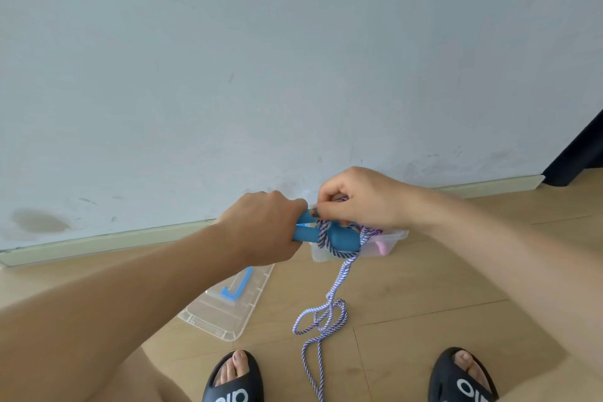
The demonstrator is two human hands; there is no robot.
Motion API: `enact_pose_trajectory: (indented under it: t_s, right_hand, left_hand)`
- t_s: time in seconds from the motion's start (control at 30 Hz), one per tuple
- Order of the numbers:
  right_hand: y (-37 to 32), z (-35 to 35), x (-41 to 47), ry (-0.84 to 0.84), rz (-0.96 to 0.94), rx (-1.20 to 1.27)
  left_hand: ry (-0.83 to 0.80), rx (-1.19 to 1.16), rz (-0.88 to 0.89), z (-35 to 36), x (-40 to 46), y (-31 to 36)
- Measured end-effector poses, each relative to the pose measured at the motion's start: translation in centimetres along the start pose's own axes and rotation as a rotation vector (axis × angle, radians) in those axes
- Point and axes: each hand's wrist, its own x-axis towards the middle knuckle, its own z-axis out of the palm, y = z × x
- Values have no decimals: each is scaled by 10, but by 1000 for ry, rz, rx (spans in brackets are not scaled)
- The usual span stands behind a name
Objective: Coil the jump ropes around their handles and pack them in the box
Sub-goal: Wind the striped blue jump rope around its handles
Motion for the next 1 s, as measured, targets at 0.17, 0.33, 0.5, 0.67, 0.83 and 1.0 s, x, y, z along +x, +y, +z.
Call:
enact_pose_trajectory:
  t_s: [0.17,0.33,0.5,0.67,0.83,1.0]
  right_hand:
    - [5,-14,2,-42,47,156]
    - [14,-16,3,85,99,294]
    - [25,4,4,163,152,530]
    - [-2,42,-5,280,324,634]
    - [-15,55,-19,375,227,173]
    - [-26,46,-33,315,38,-282]
  left_hand:
    - [43,29,121,-3,-8,4]
    - [177,-245,178,-9,-18,13]
    - [304,-643,30,-23,-20,4]
    - [279,-763,-235,-26,-5,-4]
    - [183,-716,-381,-11,9,-19]
    - [72,-431,-365,1,9,-25]
